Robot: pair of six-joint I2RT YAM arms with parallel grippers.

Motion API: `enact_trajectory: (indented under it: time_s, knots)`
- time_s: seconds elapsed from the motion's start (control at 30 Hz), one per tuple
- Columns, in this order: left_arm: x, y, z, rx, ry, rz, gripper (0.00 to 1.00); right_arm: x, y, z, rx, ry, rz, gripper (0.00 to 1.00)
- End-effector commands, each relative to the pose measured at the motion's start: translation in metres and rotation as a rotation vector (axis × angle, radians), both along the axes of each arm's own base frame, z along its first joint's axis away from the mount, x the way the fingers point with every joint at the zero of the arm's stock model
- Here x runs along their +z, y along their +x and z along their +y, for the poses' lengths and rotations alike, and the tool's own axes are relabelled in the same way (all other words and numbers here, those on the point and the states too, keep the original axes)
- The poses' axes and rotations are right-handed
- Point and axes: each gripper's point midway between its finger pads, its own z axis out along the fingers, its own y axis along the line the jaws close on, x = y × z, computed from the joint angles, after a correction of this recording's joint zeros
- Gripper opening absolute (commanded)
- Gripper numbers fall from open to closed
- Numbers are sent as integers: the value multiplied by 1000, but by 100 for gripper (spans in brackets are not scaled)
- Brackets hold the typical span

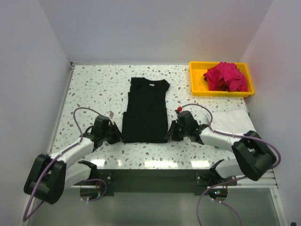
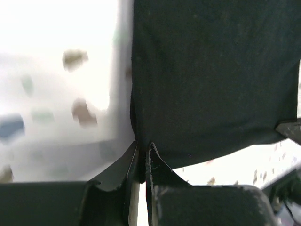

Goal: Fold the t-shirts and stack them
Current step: Fold the tshirt

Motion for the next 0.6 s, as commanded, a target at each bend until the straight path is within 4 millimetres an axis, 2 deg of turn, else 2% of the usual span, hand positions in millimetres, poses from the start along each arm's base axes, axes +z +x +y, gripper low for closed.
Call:
enact_trajectory:
  time_s: [0.0, 0.03, 0.1, 0.13, 0.2, 0.23, 0.3, 0.33, 0.4, 0.53, 0.57]
  knots:
    - [-1, -46, -2, -39, -35, 111, 0, 0, -43, -12, 62, -19, 90, 0]
    - [12, -46, -5, -35, -61, 67, 0, 8, -53, -13, 78, -12, 85, 0]
    - [18, -59, -3, -38, -49, 83, 0, 17, -60, -15, 73, -1, 85, 0]
    - [35, -55, -4, -40, -65, 29, 0, 20, -67, -20, 72, -6, 96, 0]
    - [44, -62, -4, -48, -67, 25, 0, 39, -70, -20, 63, 40, 60, 0]
    - [61, -59, -6, -54, -87, -21, 0, 45, -71, -20, 63, 56, 53, 0]
    - [76, -58, -11, -80, -113, -50, 0, 61, -72, -17, 66, 101, 22, 0]
    - [93, -54, -17, -104, -142, -87, 0, 68, -72, -17, 66, 107, 18, 0]
    - [107, -45, -22, -117, -162, -138, 0, 77, -66, -18, 44, 110, -12, 0]
    - [147, -15, -23, -101, -133, -254, 0, 106, -40, -21, 7, 75, -126, 0]
    - [153, -8, -22, -86, -128, -277, 0, 123, -29, -21, 3, 71, -181, 0]
